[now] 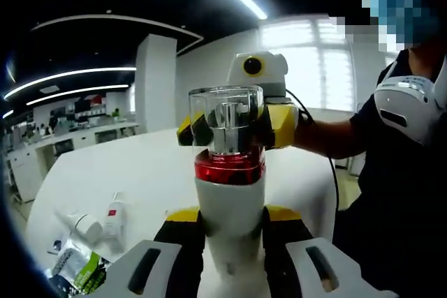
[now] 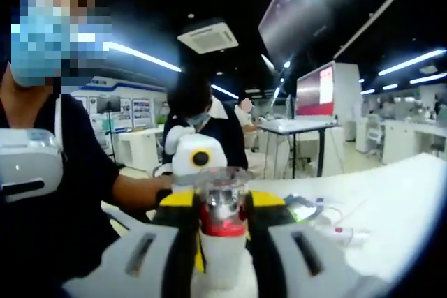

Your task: Arrange the skincare products in the storage area until every visible bottle or jar stands upright without overlapping.

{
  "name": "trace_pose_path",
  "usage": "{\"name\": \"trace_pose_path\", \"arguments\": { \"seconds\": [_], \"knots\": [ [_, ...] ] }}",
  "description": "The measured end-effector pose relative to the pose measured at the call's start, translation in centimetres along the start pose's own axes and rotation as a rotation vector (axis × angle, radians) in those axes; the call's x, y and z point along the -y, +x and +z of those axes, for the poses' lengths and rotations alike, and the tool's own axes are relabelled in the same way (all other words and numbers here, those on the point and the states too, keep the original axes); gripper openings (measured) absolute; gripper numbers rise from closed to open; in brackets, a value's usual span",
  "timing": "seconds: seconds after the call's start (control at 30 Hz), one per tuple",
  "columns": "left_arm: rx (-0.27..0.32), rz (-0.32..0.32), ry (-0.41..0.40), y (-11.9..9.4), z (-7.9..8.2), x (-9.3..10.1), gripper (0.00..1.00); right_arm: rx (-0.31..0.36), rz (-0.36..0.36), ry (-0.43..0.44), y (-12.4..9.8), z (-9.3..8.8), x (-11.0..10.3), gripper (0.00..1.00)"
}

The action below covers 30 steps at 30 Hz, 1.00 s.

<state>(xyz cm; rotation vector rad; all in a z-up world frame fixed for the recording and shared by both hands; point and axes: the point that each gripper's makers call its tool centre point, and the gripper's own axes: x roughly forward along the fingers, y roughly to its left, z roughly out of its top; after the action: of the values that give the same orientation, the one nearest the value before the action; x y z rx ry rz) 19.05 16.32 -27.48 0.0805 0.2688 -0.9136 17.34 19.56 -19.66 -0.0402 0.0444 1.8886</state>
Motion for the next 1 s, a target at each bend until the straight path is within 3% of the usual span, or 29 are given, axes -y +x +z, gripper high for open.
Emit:
{"name": "trace_pose_path", "arguments": {
  "seconds": [0.3,1.0],
  "knots": [
    [-0.019,0.004,0.024,0.9,1.4,0.4,0.31,0.031,-0.020,-0.008,-1.5,1.1,0.1,0.26],
    [-0.015,-0.027,0.085,3.8,5.0,1.8,0.30,0.030,-0.068,-0.089,-6.1,3.8,0.0,0.26]
  ]
}}
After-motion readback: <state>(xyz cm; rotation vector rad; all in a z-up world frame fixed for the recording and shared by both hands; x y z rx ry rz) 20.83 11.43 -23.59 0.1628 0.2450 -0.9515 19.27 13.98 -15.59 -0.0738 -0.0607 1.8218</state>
